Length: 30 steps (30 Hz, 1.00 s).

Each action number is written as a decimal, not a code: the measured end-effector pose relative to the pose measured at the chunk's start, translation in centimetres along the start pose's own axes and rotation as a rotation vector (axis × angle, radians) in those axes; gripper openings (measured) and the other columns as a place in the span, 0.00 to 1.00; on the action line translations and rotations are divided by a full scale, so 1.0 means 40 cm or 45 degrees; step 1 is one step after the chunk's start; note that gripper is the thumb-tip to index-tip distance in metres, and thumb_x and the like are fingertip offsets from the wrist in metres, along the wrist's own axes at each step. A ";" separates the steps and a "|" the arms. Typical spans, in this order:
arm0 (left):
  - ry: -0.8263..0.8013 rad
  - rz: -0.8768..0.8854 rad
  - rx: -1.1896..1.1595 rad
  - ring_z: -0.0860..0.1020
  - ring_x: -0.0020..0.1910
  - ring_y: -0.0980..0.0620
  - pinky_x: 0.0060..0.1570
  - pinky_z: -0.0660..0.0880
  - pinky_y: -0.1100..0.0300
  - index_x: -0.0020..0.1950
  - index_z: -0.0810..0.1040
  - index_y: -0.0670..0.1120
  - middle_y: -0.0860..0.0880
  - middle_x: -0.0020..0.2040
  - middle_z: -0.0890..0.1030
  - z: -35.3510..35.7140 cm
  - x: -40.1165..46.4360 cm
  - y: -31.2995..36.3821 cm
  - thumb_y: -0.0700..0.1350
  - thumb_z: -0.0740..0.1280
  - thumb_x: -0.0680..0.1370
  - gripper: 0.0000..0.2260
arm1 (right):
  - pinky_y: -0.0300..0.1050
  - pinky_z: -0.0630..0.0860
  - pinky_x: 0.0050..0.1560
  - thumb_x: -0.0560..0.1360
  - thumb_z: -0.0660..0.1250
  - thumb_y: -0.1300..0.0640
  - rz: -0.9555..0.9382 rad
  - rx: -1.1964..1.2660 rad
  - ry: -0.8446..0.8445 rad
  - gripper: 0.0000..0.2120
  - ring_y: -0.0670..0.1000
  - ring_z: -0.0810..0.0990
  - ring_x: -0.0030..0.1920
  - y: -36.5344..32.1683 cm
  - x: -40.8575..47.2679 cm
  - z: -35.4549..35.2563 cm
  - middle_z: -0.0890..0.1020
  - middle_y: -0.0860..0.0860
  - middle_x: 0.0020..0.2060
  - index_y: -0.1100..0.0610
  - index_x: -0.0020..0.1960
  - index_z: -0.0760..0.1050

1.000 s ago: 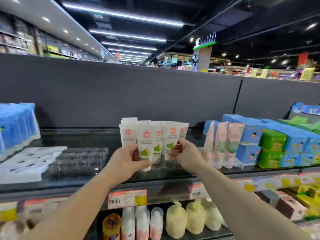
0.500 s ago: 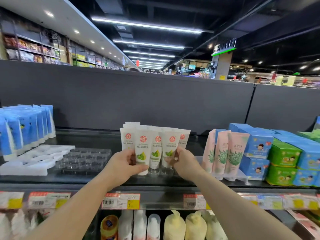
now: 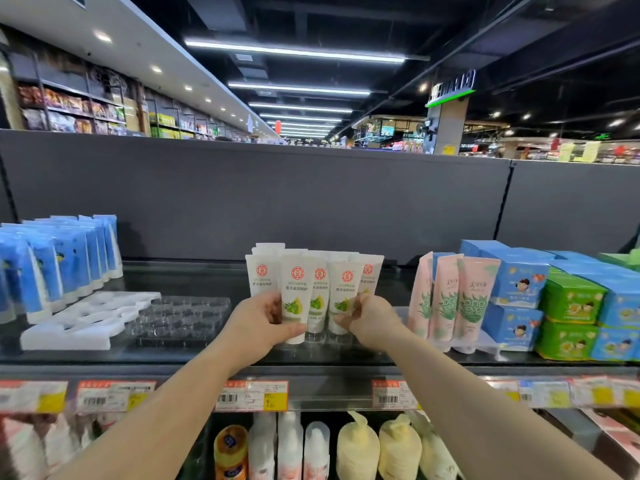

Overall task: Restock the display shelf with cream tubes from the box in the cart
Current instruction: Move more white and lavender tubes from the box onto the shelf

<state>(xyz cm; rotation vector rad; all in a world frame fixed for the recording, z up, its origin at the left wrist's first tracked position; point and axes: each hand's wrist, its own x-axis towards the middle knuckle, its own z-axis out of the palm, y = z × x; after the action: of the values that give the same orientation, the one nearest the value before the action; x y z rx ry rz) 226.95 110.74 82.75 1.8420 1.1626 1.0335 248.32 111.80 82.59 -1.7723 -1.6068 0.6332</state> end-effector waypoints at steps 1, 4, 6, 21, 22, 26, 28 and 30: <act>0.014 0.004 -0.004 0.82 0.50 0.60 0.47 0.78 0.66 0.55 0.77 0.58 0.59 0.51 0.83 0.006 0.001 0.005 0.43 0.75 0.71 0.16 | 0.42 0.79 0.49 0.76 0.69 0.52 -0.021 0.080 0.087 0.12 0.49 0.78 0.55 -0.001 -0.016 -0.004 0.79 0.45 0.56 0.49 0.57 0.72; 0.019 0.062 -0.058 0.82 0.50 0.59 0.50 0.79 0.62 0.52 0.76 0.58 0.58 0.50 0.84 0.032 0.009 0.028 0.41 0.76 0.70 0.17 | 0.36 0.75 0.38 0.76 0.68 0.49 -0.146 0.187 0.404 0.09 0.46 0.79 0.44 -0.019 -0.070 -0.014 0.79 0.45 0.45 0.51 0.52 0.71; -0.006 0.118 -0.095 0.82 0.49 0.60 0.51 0.79 0.61 0.52 0.77 0.59 0.58 0.49 0.84 0.058 0.012 0.050 0.40 0.76 0.70 0.18 | 0.36 0.75 0.40 0.75 0.68 0.44 -0.203 0.256 0.320 0.12 0.44 0.79 0.43 -0.034 -0.097 -0.014 0.80 0.44 0.44 0.50 0.52 0.73; -0.125 0.115 0.570 0.73 0.58 0.58 0.55 0.67 0.64 0.62 0.78 0.52 0.57 0.59 0.78 0.077 0.015 -0.003 0.53 0.71 0.75 0.16 | 0.42 0.72 0.44 0.80 0.63 0.55 -0.009 -0.021 0.380 0.17 0.48 0.74 0.49 -0.007 -0.057 -0.030 0.77 0.51 0.59 0.56 0.65 0.62; -0.127 0.115 0.580 0.73 0.59 0.57 0.56 0.67 0.63 0.62 0.78 0.53 0.57 0.60 0.78 0.078 0.014 -0.004 0.53 0.70 0.75 0.17 | 0.43 0.73 0.45 0.80 0.63 0.55 -0.001 -0.049 0.388 0.17 0.49 0.75 0.50 -0.006 -0.054 -0.027 0.77 0.52 0.59 0.56 0.64 0.62; -0.128 0.111 0.575 0.72 0.60 0.57 0.59 0.69 0.61 0.63 0.77 0.52 0.56 0.62 0.77 0.080 0.012 -0.005 0.52 0.70 0.75 0.17 | 0.46 0.77 0.47 0.80 0.62 0.53 0.015 -0.129 0.369 0.15 0.52 0.79 0.53 0.002 -0.050 -0.015 0.77 0.53 0.59 0.57 0.62 0.61; -0.115 0.119 0.576 0.71 0.59 0.58 0.58 0.67 0.63 0.64 0.77 0.52 0.56 0.63 0.77 0.082 0.013 -0.008 0.52 0.70 0.75 0.18 | 0.44 0.73 0.45 0.80 0.61 0.52 0.002 -0.179 0.392 0.15 0.51 0.76 0.49 0.007 -0.052 -0.005 0.77 0.55 0.57 0.59 0.62 0.62; -0.113 0.120 0.579 0.71 0.61 0.58 0.57 0.66 0.64 0.64 0.76 0.53 0.56 0.64 0.76 0.084 0.012 -0.009 0.52 0.70 0.75 0.18 | 0.44 0.68 0.46 0.80 0.60 0.52 -0.017 -0.155 0.440 0.17 0.51 0.72 0.46 0.006 -0.055 0.001 0.77 0.59 0.54 0.61 0.63 0.63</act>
<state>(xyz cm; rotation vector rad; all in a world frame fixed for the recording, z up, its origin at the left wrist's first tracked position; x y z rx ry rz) 229.96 110.81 81.12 2.2870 1.3482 0.7688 248.17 109.62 82.21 -1.8384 -1.4401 0.2094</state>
